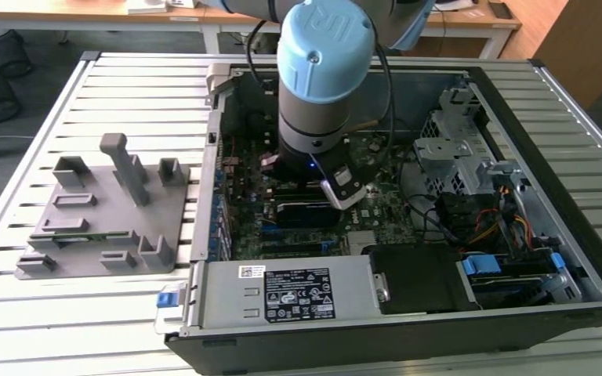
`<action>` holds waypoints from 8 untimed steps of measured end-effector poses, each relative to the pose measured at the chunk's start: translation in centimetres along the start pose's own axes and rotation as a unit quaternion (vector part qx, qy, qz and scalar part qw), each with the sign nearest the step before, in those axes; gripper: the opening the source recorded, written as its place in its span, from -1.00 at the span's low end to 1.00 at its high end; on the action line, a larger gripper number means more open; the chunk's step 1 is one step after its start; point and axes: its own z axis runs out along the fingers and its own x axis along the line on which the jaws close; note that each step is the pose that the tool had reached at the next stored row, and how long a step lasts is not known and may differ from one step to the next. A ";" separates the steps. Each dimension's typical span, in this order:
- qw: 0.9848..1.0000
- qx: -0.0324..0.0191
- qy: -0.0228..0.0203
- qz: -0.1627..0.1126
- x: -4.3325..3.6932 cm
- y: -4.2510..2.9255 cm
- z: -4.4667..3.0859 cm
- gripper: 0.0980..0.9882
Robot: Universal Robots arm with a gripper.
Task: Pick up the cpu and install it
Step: 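Install the second cpu locking lever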
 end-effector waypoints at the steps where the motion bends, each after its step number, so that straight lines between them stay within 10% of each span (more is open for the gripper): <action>1: 1.000 -0.002 0.000 0.000 0.00 -0.05 0.03 -0.98; 8: 1.000 -0.010 0.000 0.000 0.13 -0.24 0.30 -0.98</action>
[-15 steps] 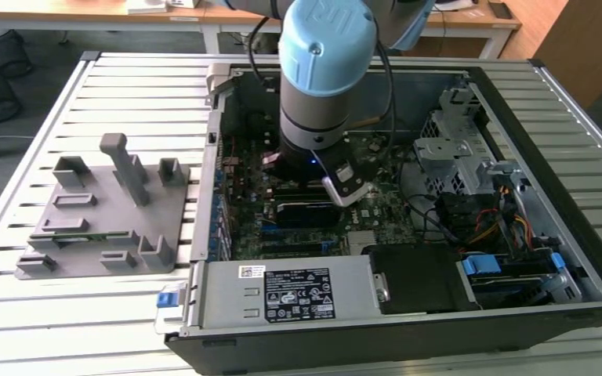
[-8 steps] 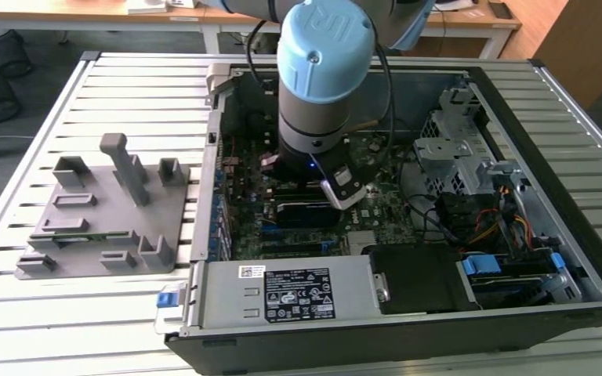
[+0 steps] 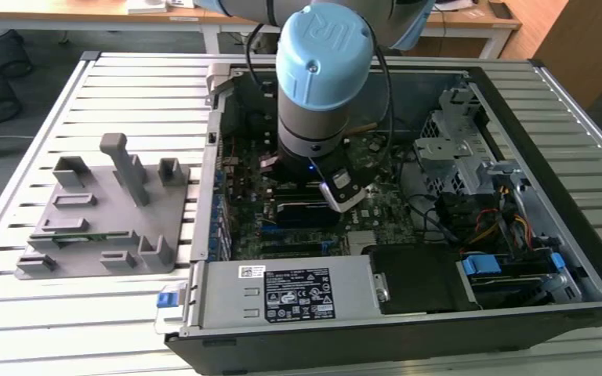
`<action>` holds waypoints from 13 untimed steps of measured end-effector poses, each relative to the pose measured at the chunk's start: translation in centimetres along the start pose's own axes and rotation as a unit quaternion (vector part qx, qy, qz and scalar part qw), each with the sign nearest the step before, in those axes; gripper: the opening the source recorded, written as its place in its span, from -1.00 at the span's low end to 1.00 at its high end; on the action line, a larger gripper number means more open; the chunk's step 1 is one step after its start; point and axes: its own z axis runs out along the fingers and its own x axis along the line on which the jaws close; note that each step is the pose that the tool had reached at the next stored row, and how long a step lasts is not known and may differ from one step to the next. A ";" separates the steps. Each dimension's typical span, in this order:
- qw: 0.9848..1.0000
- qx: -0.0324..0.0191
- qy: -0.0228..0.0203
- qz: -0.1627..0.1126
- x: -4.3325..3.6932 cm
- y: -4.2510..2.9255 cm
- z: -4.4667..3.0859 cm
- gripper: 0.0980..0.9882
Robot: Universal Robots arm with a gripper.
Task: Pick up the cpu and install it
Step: 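Install the second cpu locking lever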
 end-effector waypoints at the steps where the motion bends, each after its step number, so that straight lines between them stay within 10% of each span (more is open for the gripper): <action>1: 1.000 0.000 0.000 0.000 0.06 -0.01 0.03 -0.98; 13: 1.000 -0.009 0.000 0.000 0.66 -0.09 0.36 -0.98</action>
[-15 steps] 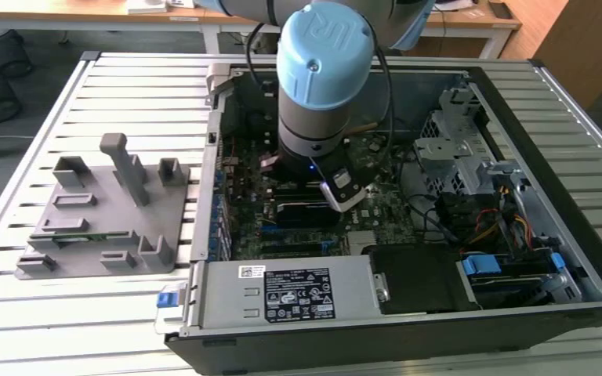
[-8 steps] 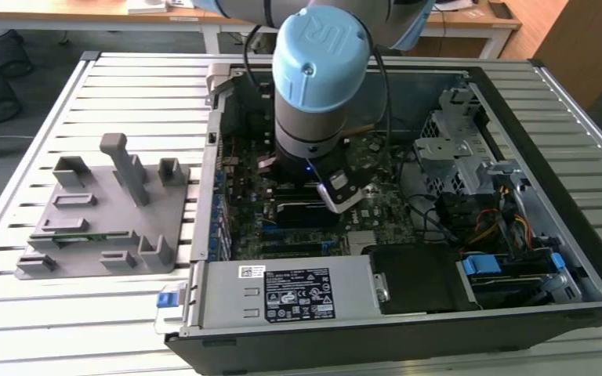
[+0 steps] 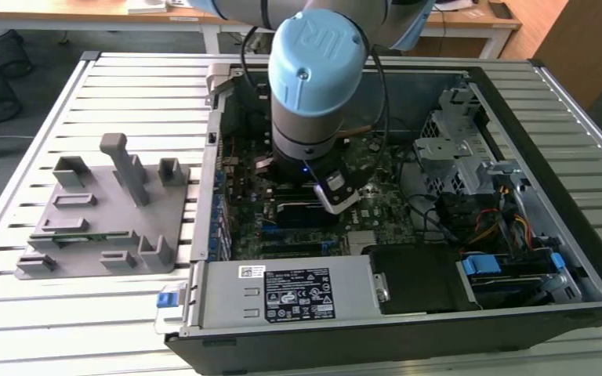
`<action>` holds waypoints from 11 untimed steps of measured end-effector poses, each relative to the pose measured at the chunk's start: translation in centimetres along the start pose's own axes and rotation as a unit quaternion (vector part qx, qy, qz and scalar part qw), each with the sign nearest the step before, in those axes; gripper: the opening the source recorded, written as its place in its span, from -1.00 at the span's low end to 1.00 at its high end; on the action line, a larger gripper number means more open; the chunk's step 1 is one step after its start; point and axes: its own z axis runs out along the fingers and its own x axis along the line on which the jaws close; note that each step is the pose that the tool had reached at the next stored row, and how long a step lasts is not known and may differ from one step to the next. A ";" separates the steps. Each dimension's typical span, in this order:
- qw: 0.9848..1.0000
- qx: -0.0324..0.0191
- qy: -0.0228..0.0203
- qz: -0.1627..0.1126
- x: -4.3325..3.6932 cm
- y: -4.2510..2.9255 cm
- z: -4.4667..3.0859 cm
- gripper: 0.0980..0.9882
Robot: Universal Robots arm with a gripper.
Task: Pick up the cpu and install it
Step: 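Install the second cpu locking lever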
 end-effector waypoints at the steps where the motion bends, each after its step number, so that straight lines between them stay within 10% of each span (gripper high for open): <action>1: 1.000 -0.001 0.000 0.000 0.03 -0.01 0.02 -0.98; 11: 1.000 -0.006 0.000 0.000 0.30 0.08 0.34 -0.98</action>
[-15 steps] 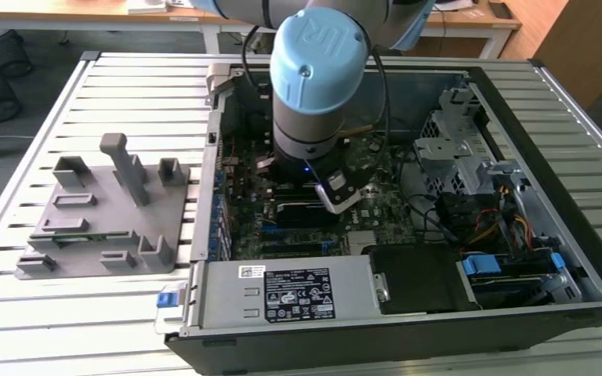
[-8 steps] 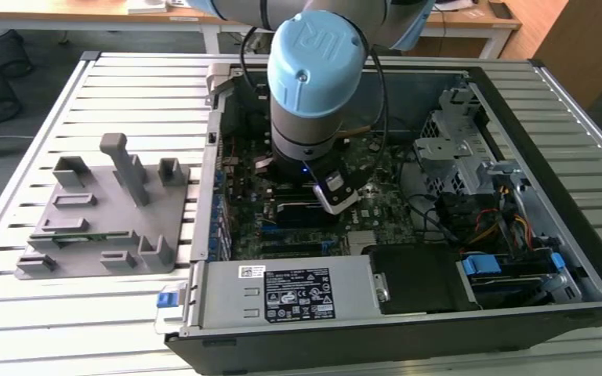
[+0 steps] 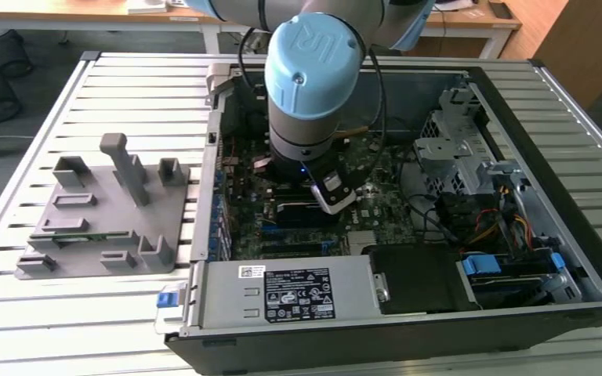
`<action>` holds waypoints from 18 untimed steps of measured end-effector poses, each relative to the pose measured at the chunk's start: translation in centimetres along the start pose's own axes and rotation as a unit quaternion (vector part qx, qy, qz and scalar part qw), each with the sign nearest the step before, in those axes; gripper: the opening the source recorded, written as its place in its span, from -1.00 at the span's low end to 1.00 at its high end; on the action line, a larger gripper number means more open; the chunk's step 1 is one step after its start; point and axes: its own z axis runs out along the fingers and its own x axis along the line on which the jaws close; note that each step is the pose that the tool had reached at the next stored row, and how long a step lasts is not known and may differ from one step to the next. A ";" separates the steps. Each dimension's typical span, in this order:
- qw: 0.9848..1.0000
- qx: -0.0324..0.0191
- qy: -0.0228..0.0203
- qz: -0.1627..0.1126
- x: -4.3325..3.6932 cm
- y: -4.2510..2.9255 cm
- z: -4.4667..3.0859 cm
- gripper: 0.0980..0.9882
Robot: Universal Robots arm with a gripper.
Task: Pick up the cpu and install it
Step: 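Install the second cpu locking lever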
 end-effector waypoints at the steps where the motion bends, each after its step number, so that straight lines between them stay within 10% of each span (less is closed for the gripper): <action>1: 1.000 0.000 0.000 0.000 0.01 0.02 0.04 -0.98; 18: 1.000 -0.003 0.000 0.000 0.32 0.55 0.42 -0.98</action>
